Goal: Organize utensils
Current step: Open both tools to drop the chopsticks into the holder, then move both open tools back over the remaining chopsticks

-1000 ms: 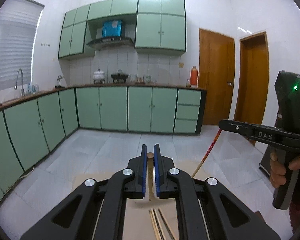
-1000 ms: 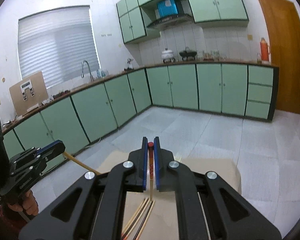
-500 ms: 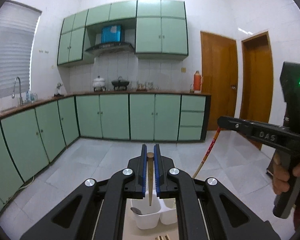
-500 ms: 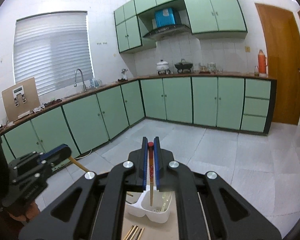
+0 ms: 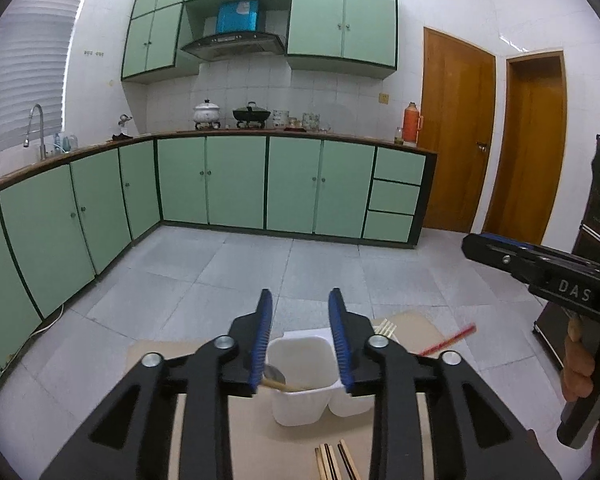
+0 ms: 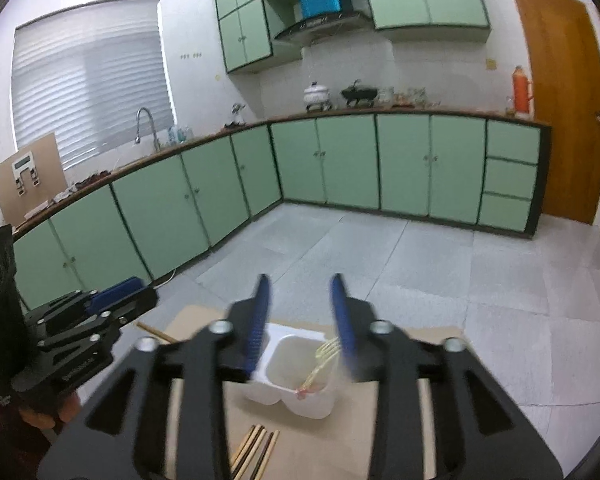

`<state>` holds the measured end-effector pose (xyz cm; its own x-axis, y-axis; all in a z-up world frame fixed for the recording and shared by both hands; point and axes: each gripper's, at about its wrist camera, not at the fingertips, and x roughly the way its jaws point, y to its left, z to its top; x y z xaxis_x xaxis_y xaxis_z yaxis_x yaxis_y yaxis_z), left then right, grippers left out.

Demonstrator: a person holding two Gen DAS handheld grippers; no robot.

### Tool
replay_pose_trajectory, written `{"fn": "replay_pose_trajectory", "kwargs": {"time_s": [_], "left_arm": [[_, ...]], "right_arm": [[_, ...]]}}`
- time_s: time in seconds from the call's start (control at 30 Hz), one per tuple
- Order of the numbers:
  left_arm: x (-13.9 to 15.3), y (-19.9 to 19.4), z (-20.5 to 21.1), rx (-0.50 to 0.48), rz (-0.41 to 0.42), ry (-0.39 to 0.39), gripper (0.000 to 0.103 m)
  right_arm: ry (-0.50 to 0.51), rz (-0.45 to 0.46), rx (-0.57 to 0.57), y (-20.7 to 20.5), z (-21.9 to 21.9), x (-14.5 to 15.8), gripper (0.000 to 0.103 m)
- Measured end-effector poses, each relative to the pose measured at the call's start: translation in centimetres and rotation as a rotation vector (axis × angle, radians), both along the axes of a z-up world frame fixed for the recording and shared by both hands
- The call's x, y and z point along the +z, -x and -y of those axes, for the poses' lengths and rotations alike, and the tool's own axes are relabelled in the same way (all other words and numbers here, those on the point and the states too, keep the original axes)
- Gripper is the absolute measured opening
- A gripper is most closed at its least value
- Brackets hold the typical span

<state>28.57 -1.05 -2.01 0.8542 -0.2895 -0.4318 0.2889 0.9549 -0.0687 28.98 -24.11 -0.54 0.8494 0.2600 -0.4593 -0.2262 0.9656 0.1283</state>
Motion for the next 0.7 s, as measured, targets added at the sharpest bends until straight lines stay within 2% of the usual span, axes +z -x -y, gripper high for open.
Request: {"fn": "replay_pose_trajectory", "kwargs": {"time_s": [0.1,0.33,0.4,0.53,0.7], "left_arm": [[0.9,1.9,-0.6,0.019,0.032,-0.001,0.049],[1.3,7.3,-1.5,0.06,0.093,-0.003,0.071],[0.5,8.8,-1.7,0.062,0.083,-0.001,0.076],[-2.1,11.2,-1.7,0.056,0.032,-0.015,0.078],[-6.1,13.0,-1.8,0.033,-0.074,-0.045,0.078]], "right_arm": [[0.001,0.044,-0.031,2.3,0.6,0.7,0.055],[-0.012,0.11,-0.092,7.9,1.4,-0.3,0.088],[-0.006,0.115,-0.112,9.6,1.3,-1.3,0.09],[0.025,0.086,-0.126,12.4,0.8,-3.9,0.092],[0.037,-0.001,-0.13,15.1,0.2,-8.2,0.092]]}}
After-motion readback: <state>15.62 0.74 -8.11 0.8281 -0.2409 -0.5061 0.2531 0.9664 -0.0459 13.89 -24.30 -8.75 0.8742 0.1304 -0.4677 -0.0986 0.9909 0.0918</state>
